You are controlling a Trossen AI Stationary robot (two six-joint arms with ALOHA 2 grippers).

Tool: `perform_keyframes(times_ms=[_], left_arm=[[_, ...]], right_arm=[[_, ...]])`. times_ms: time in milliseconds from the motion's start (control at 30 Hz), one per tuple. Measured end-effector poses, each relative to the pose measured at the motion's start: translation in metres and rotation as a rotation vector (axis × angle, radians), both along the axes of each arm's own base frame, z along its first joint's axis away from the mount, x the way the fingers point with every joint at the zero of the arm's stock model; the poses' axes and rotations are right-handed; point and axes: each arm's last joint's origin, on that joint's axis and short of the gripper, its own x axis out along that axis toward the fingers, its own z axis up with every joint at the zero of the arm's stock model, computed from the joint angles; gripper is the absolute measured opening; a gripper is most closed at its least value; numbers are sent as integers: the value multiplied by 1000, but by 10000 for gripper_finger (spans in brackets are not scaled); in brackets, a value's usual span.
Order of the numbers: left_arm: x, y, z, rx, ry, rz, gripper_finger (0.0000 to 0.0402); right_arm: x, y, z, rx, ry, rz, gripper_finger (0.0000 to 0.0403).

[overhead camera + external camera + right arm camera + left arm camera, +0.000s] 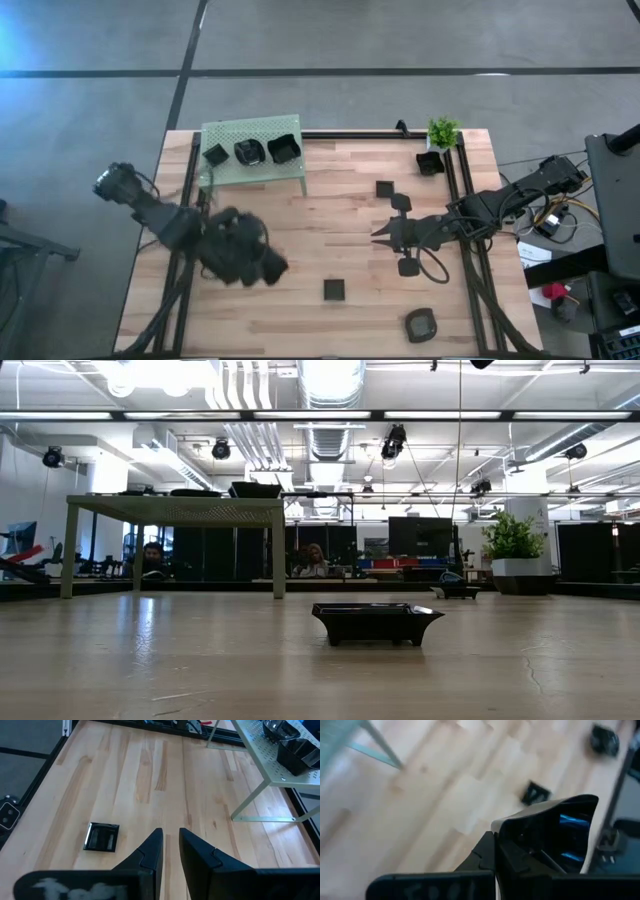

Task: Pick & Place Mini shaped plates
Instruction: Stack the black wave square shaped plate on top of the wave square shaped plate on the shelf

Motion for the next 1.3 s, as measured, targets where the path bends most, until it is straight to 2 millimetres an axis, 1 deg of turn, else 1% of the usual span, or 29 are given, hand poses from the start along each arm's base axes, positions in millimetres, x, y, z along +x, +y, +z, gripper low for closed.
perform_keyframes(times_ms=[133, 233, 500, 633, 733, 900, 1133, 1233, 1300], left_arm=[[-3, 34, 19, 17, -27, 68, 0], [-7, 60, 28, 11, -49, 118, 0], [-19, 123, 41, 22, -62, 208, 0], [-17, 152, 42, 43, -38, 159, 0], [-11, 174, 39, 76, -26, 118, 0], [1, 214, 34, 80, -26, 25, 0], [12, 272, 32, 210, 67, -40, 0], [19, 290, 32, 253, 101, -76, 0], [25, 299, 29, 266, 140, -118, 0]], right_arm=[[0, 0, 0, -1, 0, 0, 59], [0, 0, 0, 1, 0, -1, 59], [0, 0, 0, 0, 0, 0, 59], [0, 0, 0, 6, -1, -5, 59], [0, 0, 0, 5, -1, -6, 59], [0, 0, 0, 6, -1, -7, 59], [0, 0, 0, 2, -1, -5, 59], [0, 0, 0, 2, -1, -4, 59], [0, 0, 0, 2, -1, -4, 59]])
